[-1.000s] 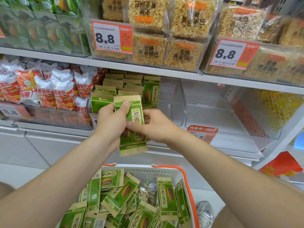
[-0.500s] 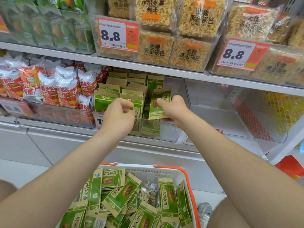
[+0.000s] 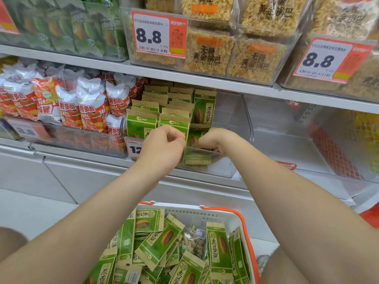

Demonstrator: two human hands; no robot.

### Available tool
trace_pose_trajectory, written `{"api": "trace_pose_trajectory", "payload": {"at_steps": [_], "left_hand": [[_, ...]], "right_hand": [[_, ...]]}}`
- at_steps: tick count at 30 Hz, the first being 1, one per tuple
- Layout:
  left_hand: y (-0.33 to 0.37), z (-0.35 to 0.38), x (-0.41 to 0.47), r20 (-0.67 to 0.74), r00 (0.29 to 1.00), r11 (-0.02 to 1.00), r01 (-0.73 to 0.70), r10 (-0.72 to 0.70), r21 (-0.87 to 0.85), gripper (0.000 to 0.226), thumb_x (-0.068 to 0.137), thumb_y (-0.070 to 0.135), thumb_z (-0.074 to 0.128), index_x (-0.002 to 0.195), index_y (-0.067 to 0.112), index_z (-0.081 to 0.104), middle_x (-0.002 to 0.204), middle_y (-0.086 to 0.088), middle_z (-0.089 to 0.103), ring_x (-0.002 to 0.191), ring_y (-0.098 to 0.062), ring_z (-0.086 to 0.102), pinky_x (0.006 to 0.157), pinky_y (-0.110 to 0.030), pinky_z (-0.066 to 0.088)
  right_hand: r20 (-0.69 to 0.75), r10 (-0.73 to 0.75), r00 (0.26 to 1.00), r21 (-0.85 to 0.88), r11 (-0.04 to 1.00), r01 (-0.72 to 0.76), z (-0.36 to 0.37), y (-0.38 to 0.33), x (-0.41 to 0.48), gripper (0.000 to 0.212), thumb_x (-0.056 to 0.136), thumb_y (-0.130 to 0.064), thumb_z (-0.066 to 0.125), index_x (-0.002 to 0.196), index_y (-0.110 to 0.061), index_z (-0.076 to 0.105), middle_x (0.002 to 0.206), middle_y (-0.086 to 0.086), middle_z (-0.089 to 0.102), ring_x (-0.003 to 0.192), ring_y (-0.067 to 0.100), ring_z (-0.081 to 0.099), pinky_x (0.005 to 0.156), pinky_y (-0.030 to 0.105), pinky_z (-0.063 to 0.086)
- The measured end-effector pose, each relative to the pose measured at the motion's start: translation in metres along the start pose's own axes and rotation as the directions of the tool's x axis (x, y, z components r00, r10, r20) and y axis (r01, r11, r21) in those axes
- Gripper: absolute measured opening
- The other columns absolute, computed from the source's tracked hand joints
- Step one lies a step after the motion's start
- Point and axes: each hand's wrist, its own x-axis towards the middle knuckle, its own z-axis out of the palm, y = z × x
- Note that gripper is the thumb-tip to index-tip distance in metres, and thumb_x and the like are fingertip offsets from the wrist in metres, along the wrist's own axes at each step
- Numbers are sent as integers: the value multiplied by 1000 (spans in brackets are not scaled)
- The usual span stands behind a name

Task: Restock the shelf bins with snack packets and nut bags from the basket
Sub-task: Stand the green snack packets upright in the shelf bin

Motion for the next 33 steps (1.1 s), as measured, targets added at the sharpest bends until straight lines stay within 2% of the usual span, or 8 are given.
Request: {"api": "trace_pose_trajectory", "payload": {"at_steps": [4,8,12,14,18,22,27,33], "left_hand": [[1,0,-1,4,1000,1000,5,-5,7,15,102,16,58,102,26,70,101,5,68,98,-13,63,76,-26,47],[2,-1,-1,14,1000,1000,6,-6,5,15,102,16,58,101,26,70,100,5,67,97,-13,63,73,-26,46],[2,-2,-3,17,1000,1000,1,-1,11,16,101,17,58,98,27,70,98,4,69,96,-15,65,73,-28,47],[3,-2,-3,17,1000,1000,1,-1,12,16,101,17,58,98,27,70,97,4,69,97,-16,66,74,-29,48],[4,-4,-3,26,1000,1000,11,-11,1,16,102,17,59,98,27,71,96,4,69,97,-17,66,72,-28,46],[5,-7,-3,29,999,1000,14,-14,-7,16,102,17,59,99,25,72,97,3,69,98,-17,66,71,-27,45],[6,-7,-1,40,999,1000,16,-16,-7,16,102,18,59,98,26,72,95,3,70,96,-17,66,72,-29,47],[5,-5,-1,46,999,1000,12,-11,-17,16,101,19,60,94,26,73,93,1,71,96,-21,68,71,-30,47]], "right_hand": [[42,69,997,165,983,-75,4,1,11,28,89,-26,80,110,-16,65,123,10,66,103,26,67,85,39,60],[124,82,989,256,960,-111,1,5,15,27,86,-24,82,110,-17,70,104,5,70,83,21,61,65,30,49],[191,75,979,388,910,-145,-5,8,13,13,96,-5,68,109,-6,69,85,12,77,74,27,75,70,40,63],[133,33,991,466,880,-92,-7,9,16,28,91,-1,69,119,-2,68,99,16,76,87,31,76,78,46,64],[-135,-65,989,619,774,135,-8,6,22,68,67,-16,74,132,-10,54,128,14,66,114,32,66,101,53,56],[-295,-165,941,565,764,311,-6,2,31,63,90,-11,68,144,-15,35,136,6,59,123,25,56,110,43,46],[-326,-105,939,350,910,223,4,9,53,55,89,-26,79,131,-16,44,129,8,60,117,29,59,105,43,52],[-351,-68,934,457,858,234,3,4,60,66,84,-20,83,136,-13,42,126,6,60,113,26,59,100,47,56]]}}
